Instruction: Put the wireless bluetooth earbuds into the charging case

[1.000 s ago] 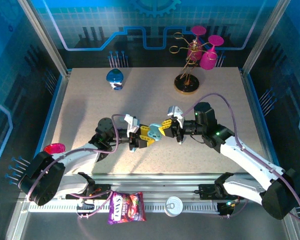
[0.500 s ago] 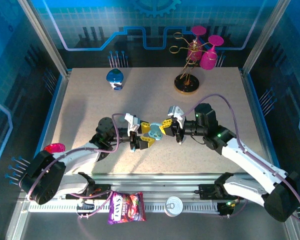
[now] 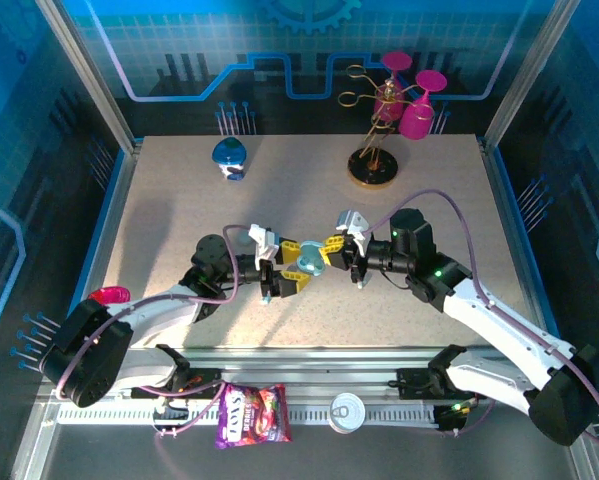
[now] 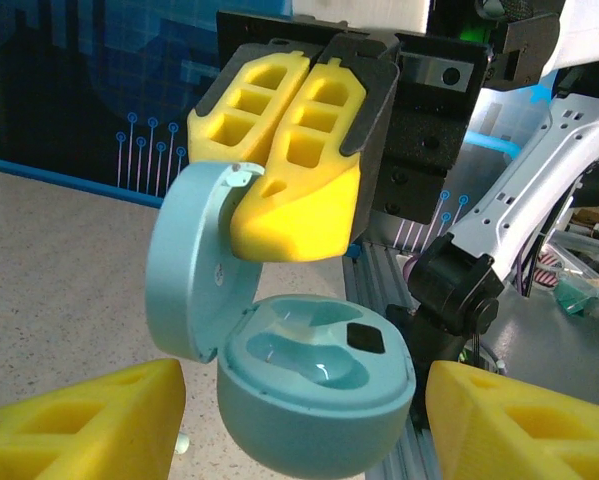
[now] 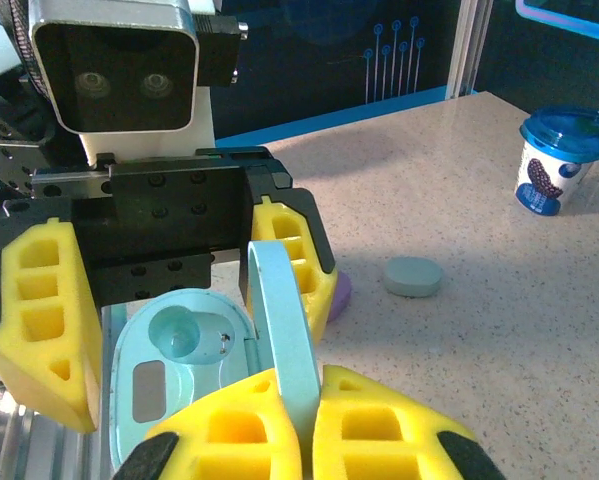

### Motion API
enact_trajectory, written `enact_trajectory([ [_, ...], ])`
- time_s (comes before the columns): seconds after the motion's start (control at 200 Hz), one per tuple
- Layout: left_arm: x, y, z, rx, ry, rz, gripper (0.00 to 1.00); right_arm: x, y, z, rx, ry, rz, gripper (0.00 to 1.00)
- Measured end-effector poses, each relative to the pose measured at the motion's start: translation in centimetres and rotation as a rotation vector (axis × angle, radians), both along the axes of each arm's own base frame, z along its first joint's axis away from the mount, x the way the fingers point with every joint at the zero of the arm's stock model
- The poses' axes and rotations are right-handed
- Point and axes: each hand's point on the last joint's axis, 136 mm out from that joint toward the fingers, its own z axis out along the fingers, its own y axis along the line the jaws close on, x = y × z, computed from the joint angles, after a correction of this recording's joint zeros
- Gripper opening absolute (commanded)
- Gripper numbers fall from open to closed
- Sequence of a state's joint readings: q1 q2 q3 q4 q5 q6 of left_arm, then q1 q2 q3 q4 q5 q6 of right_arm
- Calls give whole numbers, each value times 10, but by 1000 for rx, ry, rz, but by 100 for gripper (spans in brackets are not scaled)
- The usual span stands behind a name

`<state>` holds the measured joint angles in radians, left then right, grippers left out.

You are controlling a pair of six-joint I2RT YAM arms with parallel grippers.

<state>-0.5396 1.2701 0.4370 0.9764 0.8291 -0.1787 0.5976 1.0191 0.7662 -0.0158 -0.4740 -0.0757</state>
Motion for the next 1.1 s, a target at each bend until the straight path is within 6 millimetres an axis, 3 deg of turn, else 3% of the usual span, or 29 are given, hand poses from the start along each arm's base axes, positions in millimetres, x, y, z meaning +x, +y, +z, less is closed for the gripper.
enact_trajectory([
  [0.495,-1,0,0,-1,3,-9,33,1,0,0,-3,-5,-9,0],
  [0.655,-1,0,1,-2,1,-9,30,0,0,2,1,-8,-11,13],
  [0.76,-1,0,2,-5,-9,-5,28,-1,-2,5,12,-4,-16,43],
  [0.83,1,0,0,-3,-8,3,28,-3,-3,12,28,-21,-16,53],
  [0.926,7,1,-1,-2,-7,26,28,-7,-6,22,63,-40,-23,59],
  [1.101,24,16,0,-13,-33,107,28,-9,-18,35,133,-49,-67,62],
])
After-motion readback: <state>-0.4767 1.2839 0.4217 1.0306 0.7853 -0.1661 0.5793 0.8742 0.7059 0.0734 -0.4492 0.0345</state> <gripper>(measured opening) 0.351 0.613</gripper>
